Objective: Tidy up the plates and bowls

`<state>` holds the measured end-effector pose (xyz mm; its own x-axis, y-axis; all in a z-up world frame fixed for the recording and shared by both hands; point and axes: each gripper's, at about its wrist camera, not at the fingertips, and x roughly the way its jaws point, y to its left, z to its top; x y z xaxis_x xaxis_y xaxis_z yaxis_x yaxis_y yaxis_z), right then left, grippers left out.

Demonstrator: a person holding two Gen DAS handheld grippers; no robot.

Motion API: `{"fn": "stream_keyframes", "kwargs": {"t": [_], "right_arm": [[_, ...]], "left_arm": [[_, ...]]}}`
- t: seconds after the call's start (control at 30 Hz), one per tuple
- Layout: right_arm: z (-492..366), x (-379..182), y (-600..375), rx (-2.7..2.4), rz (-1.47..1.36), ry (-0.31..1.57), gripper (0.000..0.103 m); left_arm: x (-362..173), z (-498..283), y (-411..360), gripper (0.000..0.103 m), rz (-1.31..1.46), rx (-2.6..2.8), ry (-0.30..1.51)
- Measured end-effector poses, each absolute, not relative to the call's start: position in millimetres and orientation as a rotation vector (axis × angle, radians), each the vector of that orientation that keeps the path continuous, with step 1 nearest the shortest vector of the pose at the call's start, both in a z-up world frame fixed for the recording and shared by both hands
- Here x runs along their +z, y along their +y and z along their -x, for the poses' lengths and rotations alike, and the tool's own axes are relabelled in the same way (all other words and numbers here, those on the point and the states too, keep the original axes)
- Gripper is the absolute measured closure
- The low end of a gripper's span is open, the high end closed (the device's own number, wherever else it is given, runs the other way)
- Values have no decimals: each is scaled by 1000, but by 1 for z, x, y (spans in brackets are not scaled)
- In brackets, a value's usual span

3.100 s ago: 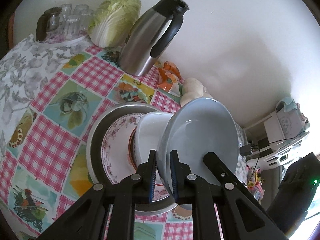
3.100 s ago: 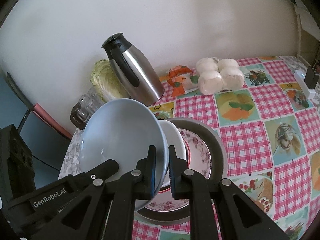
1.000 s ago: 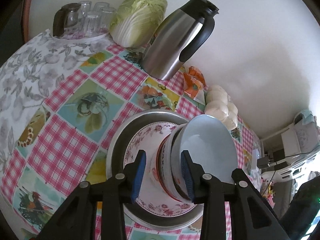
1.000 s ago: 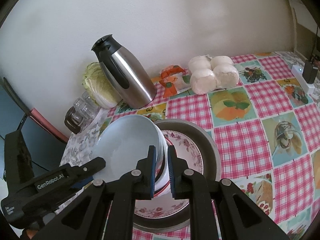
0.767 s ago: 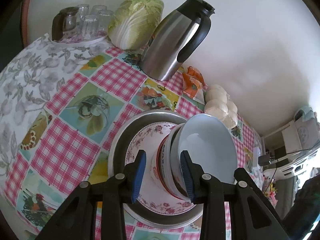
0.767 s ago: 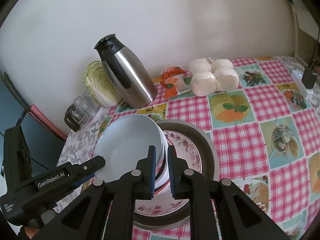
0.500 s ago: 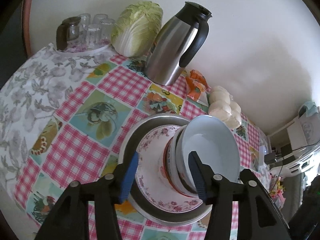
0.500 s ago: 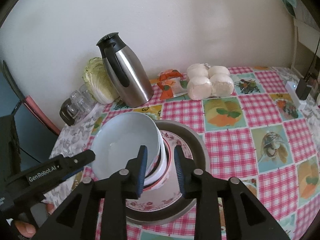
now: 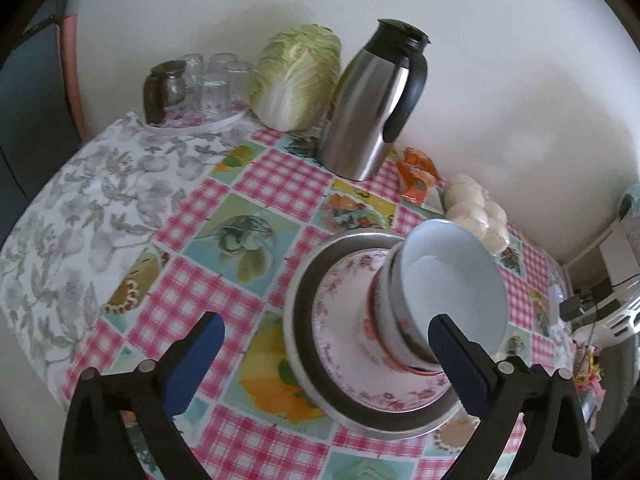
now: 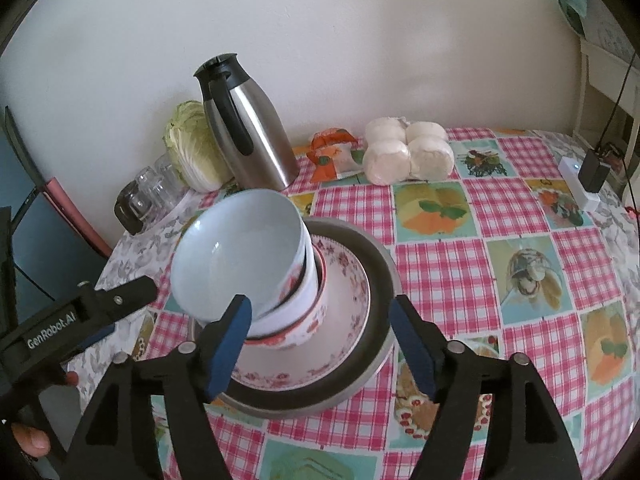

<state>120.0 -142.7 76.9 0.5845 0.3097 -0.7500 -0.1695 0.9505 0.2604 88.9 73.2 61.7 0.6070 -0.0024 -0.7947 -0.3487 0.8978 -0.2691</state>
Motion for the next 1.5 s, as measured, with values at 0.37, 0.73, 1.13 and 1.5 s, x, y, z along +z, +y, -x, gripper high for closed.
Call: {"fn": "stream_keyframes", "kwargs": {"t": [0.37, 0.73, 1.13, 1.5], "right_arm": [[-102, 70, -145, 251, -127, 903, 12], [-83, 54, -141, 232, -77, 957, 12], [-69, 47, -146, 207, -73, 990, 12], [-60, 47, -149, 203, -57, 998, 12]], "left_arm": [[55, -63, 82, 0, 366, 267, 899], [40, -50, 74, 0, 270, 228, 959], [25, -40, 50, 0, 150, 206, 1031], [12, -36, 46, 0, 102, 245, 1074]]}}
